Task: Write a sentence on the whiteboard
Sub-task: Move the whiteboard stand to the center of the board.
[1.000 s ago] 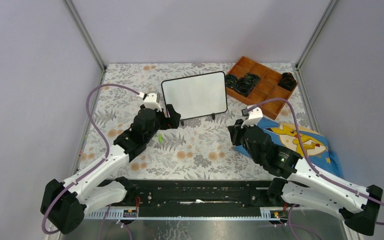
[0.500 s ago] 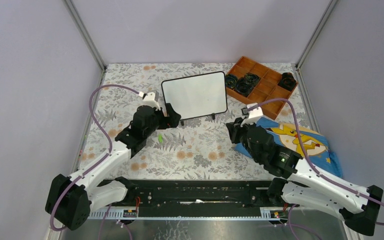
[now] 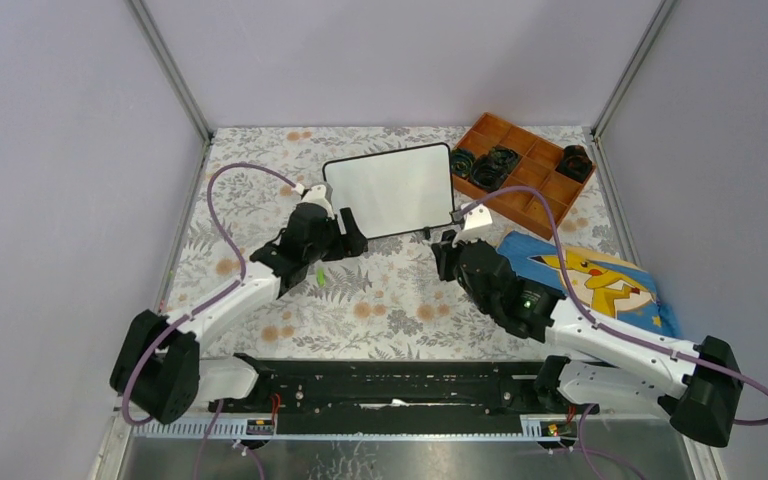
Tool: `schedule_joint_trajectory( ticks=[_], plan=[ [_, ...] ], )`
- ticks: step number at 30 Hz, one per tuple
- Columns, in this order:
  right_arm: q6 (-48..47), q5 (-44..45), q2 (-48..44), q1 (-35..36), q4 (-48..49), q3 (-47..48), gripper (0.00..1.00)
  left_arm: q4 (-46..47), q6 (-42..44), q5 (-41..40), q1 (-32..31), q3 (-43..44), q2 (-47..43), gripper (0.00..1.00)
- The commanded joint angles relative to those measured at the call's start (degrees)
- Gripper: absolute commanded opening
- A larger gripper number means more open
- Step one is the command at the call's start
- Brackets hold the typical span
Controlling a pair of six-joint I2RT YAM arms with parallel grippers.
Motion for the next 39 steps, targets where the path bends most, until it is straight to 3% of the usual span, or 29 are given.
schedule_joint_trajectory(
  ticks=[1,11,18,39],
  plan=[
    [-2.73,2.30,0.62,-0.14,3.90,3.30,0.00,-2.96,-2.25,-0.49,-0.50,3.67,4.99,0.77],
    [-3.13,3.00,-7.01,-0.15,-0.72,-0.58,0.00,-6.13,-3.33,-13.04,-8.93,11.56,16.38,0.67],
    [-3.44,3.04,-10.78,-0.21,-4.43,-0.40,0.00,-8.72,-7.71,-21.45,-9.78,14.45,21.97,0.56],
    [-4.55,3.42,-14.66,-0.16,-6.68,-0.12,0.00,-9.37,-11.45,-28.09,-10.29,21.24,33.60,0.50]
  ],
)
